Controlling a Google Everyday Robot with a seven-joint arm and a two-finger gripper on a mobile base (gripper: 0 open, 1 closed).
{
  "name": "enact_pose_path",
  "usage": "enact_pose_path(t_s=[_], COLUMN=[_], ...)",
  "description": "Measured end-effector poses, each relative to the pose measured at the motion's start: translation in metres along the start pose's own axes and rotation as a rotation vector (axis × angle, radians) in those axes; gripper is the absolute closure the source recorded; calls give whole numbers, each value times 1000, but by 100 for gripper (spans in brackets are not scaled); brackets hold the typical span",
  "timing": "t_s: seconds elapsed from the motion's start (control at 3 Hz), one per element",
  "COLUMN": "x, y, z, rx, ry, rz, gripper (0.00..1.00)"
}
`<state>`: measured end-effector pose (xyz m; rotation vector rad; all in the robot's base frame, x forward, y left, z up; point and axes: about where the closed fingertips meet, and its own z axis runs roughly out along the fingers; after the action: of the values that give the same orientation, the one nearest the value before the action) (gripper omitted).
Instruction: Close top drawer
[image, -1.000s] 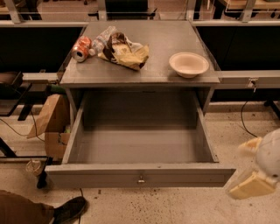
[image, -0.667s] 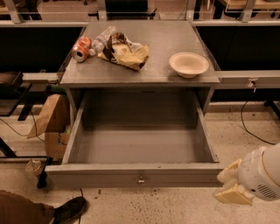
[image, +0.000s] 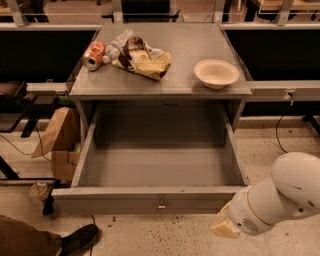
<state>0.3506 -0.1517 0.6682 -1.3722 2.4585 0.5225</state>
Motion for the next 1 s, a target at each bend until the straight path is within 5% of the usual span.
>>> enact_pose_path(t_s=[0.33,1.0], x=[-20,-45], y=[-16,-61], z=[33,42], rx=[-7,66], ry=[-3,4], rz=[6,17], gripper=[100,100])
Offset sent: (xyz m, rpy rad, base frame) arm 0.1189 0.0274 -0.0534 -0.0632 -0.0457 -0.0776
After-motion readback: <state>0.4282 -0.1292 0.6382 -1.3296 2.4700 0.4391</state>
